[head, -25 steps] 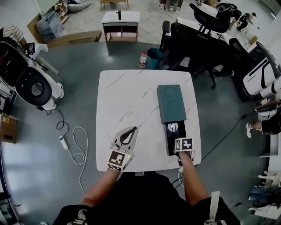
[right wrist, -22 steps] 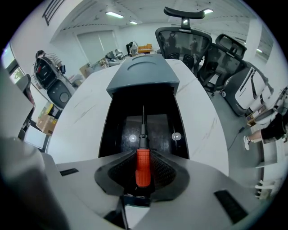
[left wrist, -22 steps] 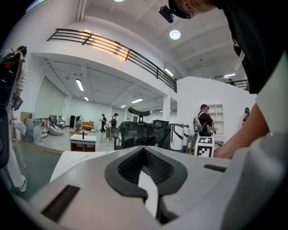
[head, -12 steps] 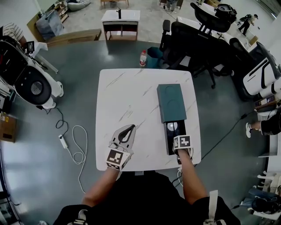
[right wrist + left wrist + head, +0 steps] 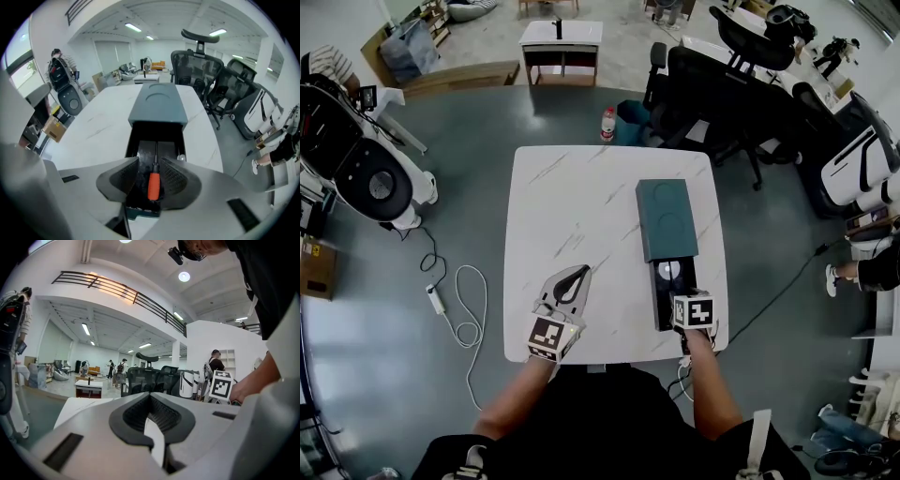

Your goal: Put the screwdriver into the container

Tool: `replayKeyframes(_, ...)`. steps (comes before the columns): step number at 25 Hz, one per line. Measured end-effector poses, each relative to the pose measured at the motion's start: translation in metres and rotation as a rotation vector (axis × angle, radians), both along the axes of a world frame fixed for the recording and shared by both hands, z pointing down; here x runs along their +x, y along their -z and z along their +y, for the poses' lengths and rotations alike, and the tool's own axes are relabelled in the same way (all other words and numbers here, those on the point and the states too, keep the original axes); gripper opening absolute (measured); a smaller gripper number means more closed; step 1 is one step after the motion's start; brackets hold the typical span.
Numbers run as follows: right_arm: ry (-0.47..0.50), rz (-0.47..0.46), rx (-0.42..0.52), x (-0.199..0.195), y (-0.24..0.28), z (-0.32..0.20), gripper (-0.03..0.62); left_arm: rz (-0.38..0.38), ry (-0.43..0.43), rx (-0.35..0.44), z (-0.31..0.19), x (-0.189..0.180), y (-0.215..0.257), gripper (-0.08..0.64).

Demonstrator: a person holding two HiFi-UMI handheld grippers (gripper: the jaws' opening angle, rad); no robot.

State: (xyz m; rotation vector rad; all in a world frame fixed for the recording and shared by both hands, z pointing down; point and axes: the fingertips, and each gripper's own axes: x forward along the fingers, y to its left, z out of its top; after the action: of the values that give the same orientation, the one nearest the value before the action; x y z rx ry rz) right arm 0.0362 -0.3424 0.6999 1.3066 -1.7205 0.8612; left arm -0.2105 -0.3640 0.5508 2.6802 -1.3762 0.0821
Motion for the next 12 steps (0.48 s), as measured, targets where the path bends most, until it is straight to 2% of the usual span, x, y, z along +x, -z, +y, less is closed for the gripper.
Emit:
replayKeyframes(6, 0.029, -0.039, 0.258, -0.012, 0.074, -0.019, 0.156, 0.016, 0.009, -0.03, 0.003, 0.007, 0.006, 0.005)
replayKeyframes(8, 0.032, -0.053, 0.351, -0.017, 0.101, -0.025, 0.126, 0.023, -0.003, -0.005, 0.003, 0.009, 0.014, 0.005)
replayKeyframes(10, 0.027, -0.065, 0.459, -0.021, 0.131, -0.031, 0.116, 0.065, -0.012, -0.01, 0.002, 0.011, 0.024, 0.005)
replayKeyframes(12, 0.018, -0.077, 0.608, -0.024, 0.166, -0.037, 0.059, 0.111, -0.016, -0.01, 0.001, 0.012, 0.037, 0.005)
